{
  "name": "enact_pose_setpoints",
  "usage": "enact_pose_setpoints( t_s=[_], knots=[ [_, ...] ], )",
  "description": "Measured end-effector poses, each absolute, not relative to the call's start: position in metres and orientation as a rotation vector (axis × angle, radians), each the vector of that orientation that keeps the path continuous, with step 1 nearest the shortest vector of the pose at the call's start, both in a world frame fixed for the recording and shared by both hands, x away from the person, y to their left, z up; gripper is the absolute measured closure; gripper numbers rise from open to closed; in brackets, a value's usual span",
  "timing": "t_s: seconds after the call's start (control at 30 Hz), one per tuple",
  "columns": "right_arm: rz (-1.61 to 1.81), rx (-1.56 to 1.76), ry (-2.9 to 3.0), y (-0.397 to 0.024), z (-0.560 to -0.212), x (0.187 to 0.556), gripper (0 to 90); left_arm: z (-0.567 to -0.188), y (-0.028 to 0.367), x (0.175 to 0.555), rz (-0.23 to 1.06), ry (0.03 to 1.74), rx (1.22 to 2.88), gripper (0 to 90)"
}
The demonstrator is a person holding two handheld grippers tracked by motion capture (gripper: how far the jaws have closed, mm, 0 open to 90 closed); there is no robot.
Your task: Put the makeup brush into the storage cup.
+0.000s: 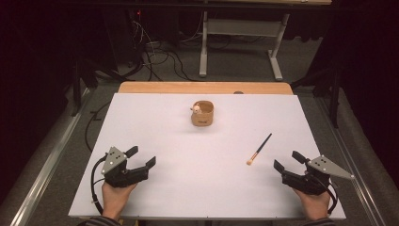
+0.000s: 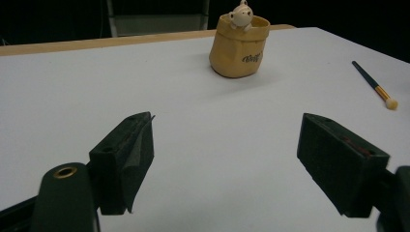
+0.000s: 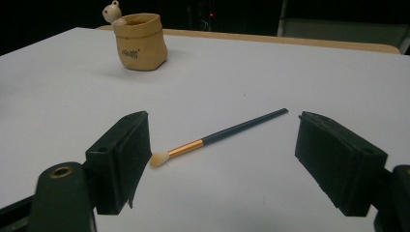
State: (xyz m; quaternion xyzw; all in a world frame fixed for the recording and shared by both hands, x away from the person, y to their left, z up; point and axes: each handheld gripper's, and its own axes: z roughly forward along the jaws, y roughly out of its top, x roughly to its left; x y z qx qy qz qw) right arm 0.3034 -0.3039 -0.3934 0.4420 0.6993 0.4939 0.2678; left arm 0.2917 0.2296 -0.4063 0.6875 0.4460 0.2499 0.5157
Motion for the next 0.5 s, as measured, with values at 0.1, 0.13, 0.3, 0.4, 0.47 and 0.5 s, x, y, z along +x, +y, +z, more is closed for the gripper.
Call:
enact_pose_setpoints(
  t_s=[0.1,0.13,0.3,0.4,0.47,0.5],
  knots=[
    [1.332,1.181,1.888,-0.303,-0.391,0.305,22.0,-0.406,0.23,0.291,0.6,1.07,1.649,21.7],
    [1.332,1.18,1.887,-0.303,-0.39,0.306,22.0,-0.406,0.229,0.291,0.6,1.07,1.65,21.7],
    [1.331,1.189,1.873,-0.302,-0.386,0.31,22.1,-0.406,0.229,0.291,0.596,1.067,1.651,21.7],
    [1.319,1.186,1.87,-0.303,-0.385,0.313,22.0,-0.406,0.23,0.292,0.595,1.067,1.656,21.8],
    [1.315,1.186,1.865,-0.302,-0.382,0.316,22.0,-0.406,0.23,0.291,0.596,1.067,1.656,21.7],
    [1.315,1.183,1.864,-0.302,-0.38,0.319,22.1,-0.406,0.23,0.291,0.596,1.067,1.656,21.7]
  ],
)
